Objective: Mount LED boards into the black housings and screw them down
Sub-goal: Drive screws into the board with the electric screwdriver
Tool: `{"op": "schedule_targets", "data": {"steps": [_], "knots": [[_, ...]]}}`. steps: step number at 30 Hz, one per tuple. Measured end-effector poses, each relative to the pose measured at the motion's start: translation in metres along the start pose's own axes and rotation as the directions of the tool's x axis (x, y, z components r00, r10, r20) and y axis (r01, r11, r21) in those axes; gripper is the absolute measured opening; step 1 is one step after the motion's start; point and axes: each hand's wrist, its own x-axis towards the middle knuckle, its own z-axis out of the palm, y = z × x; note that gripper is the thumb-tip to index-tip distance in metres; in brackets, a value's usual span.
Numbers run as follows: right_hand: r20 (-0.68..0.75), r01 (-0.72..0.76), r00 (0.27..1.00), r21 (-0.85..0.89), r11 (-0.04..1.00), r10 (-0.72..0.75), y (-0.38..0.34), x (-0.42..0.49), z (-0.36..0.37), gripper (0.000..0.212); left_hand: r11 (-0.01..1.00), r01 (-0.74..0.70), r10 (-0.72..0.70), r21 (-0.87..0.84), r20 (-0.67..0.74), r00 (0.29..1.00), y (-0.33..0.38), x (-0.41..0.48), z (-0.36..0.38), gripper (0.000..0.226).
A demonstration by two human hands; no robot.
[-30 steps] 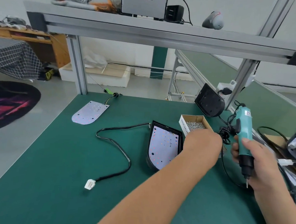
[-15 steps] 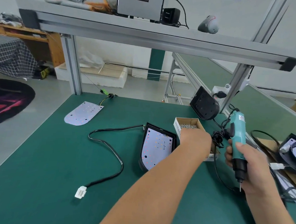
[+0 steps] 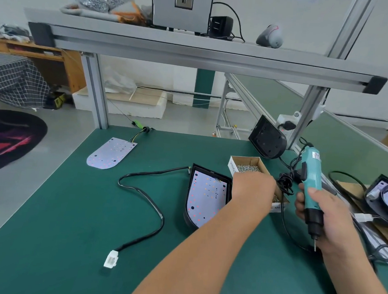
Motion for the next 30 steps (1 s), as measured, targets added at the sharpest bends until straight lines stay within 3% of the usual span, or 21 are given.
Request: {"op": "schedule_targets", "data": {"steps": [2,8,12,14,16,19,21,22,25,27,30], "knots": [[0.003,-0.005,1.0,0.001,1.0,0.005,0.0,0.0,0.0,0.02,1.0,0.007,-0.007,-0.009,-0.015,1.0,-0.003,-0.002,0.001,0.013],[0.003,-0.014,1.0,-0.018,1.0,0.014,-0.001,0.0,0.002,0.019,0.996,0.011,-0.015,-0.083,-0.046,0.999,-0.005,-0.005,-0.003,0.018],[-0.011,-0.031,0.999,0.009,0.999,0.031,-0.001,-0.001,0.002,0.02,0.918,0.016,-0.078,-0.396,-0.142,0.987,-0.011,-0.012,-0.008,0.013],[-0.01,-0.031,0.999,0.023,0.999,0.031,-0.002,-0.003,0.002,0.022,0.783,0.06,-0.168,-0.619,-0.118,0.979,-0.016,-0.02,-0.011,0.017],[0.0,-0.028,1.0,0.052,0.998,0.028,-0.003,-0.004,0.006,0.023,0.533,0.12,-0.264,-0.837,-0.029,0.964,-0.023,-0.029,-0.016,0.019],[0.054,-0.048,0.998,0.143,0.989,0.04,-0.003,-0.006,0.014,0.021,-0.097,0.213,-0.26,-0.972,0.231,0.938,-0.035,-0.043,-0.026,0.017],[0.094,-0.054,0.995,0.223,0.973,0.034,-0.002,-0.008,0.021,0.02,-0.46,0.256,-0.153,-0.85,0.36,0.92,-0.046,-0.055,-0.036,0.016],[0.113,-0.053,0.993,0.259,0.964,0.024,-0.003,-0.009,0.025,0.021,-0.574,0.265,-0.102,-0.775,0.389,0.916,-0.053,-0.06,-0.041,0.016],[0.147,-0.057,0.989,0.337,0.94,0.007,-0.008,-0.011,0.046,0.024,-0.713,0.259,-0.026,-0.652,0.395,0.918,-0.073,-0.076,-0.052,0.019],[0.132,-0.068,0.991,0.406,0.911,0.015,-0.013,-0.011,0.063,0.03,-0.708,0.263,-0.016,-0.655,0.388,0.922,-0.085,-0.086,-0.058,0.019],[0.091,-0.035,0.996,0.506,0.862,-0.013,-0.02,-0.009,0.09,0.028,-0.62,0.275,-0.047,-0.735,0.384,0.922,-0.102,-0.098,-0.059,0.016]]}}
